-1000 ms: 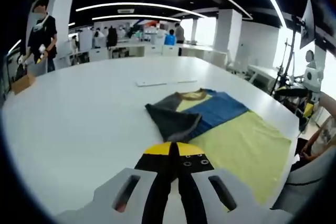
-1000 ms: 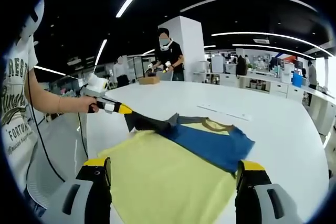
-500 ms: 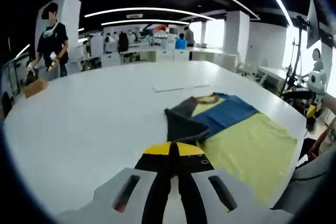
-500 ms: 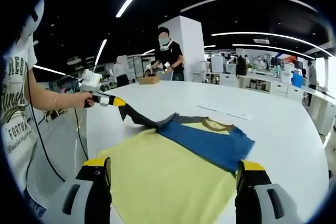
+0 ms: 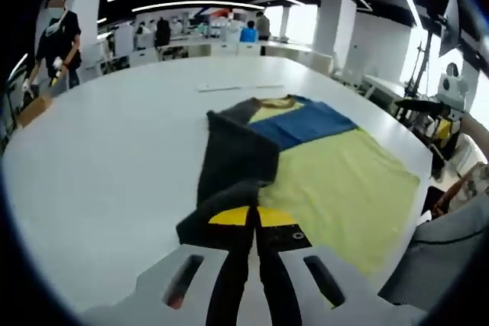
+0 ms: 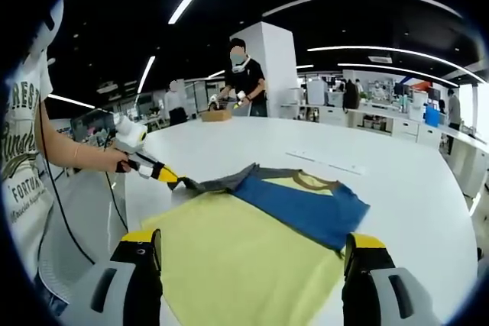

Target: Fold the garment on the visible template until the final outline fits inside the template.

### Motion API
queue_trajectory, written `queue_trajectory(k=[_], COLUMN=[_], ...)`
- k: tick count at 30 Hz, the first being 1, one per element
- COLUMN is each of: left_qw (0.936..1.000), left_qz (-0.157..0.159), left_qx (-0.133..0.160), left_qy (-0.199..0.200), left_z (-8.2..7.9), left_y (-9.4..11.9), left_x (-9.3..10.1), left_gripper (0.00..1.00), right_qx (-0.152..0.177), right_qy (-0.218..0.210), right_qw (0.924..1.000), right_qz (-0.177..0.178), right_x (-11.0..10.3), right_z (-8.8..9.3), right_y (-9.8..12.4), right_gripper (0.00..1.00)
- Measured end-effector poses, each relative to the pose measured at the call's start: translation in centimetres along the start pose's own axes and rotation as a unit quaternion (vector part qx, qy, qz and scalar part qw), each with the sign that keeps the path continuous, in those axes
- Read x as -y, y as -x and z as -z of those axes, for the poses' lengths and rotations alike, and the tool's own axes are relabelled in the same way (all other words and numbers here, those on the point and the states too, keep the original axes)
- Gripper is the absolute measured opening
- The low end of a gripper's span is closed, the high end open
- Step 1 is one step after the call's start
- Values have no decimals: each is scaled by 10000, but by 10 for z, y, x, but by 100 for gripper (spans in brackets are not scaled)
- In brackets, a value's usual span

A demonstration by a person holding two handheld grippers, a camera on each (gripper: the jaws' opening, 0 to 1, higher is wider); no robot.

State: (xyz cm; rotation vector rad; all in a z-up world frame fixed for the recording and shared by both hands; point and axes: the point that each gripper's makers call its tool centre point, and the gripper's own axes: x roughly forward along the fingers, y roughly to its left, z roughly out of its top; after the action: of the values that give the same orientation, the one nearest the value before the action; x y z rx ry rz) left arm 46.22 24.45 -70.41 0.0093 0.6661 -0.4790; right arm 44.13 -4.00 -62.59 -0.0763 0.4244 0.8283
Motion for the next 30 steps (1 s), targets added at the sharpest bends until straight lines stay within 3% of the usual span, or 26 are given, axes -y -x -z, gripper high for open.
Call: queue_trajectory(k=[11,22,25,30], left_qw=[9985,9981,9984,9982], left_qz=[61,70,-55,-435], left_qx=[-534,-602,-525,-374], left_qy=[35,107,206,155], left_z=[38,43,39,30], left_y=[-10,-11,-8,-2], left_x=[9,11,8,-5], left_gripper=[0,4,10,32], right_qx=[-6,-15,-7,-28], right_qy=[3,24,15,34], right_qw=[10000,10000,10000,10000], right_qz=[12,15,22,14], right_x=[0,0,0,-1], right_z=[1,2,2,3], right_y=[-1,-1,-1,-1], right_gripper=[99,99,99,99])
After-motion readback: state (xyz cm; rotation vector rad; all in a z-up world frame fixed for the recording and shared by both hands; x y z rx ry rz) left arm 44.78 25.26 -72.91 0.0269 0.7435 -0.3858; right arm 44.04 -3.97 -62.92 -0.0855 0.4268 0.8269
